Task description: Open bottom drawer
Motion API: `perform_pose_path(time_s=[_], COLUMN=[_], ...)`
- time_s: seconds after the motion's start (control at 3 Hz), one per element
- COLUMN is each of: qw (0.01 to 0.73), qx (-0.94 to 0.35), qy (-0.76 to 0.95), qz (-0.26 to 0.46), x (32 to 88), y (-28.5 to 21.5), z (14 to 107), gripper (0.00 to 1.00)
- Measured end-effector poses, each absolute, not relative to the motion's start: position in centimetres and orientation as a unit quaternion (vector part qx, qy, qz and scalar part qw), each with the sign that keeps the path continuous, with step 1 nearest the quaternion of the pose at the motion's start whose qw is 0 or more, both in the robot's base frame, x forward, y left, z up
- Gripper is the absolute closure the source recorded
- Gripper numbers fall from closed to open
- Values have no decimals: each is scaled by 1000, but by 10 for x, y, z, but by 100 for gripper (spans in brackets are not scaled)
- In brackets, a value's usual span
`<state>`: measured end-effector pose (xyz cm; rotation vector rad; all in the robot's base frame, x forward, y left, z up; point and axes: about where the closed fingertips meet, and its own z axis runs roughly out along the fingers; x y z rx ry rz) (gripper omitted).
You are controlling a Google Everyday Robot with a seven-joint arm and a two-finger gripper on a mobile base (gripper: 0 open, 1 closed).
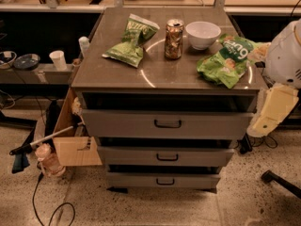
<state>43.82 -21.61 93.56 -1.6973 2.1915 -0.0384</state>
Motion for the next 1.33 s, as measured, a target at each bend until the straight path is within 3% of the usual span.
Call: perform_pose_path(time_s=[1.33], qw=[159], qx=[-636], qy=[755], qz=[27], x=[452], y=[-181], z=[802], gripper=[0])
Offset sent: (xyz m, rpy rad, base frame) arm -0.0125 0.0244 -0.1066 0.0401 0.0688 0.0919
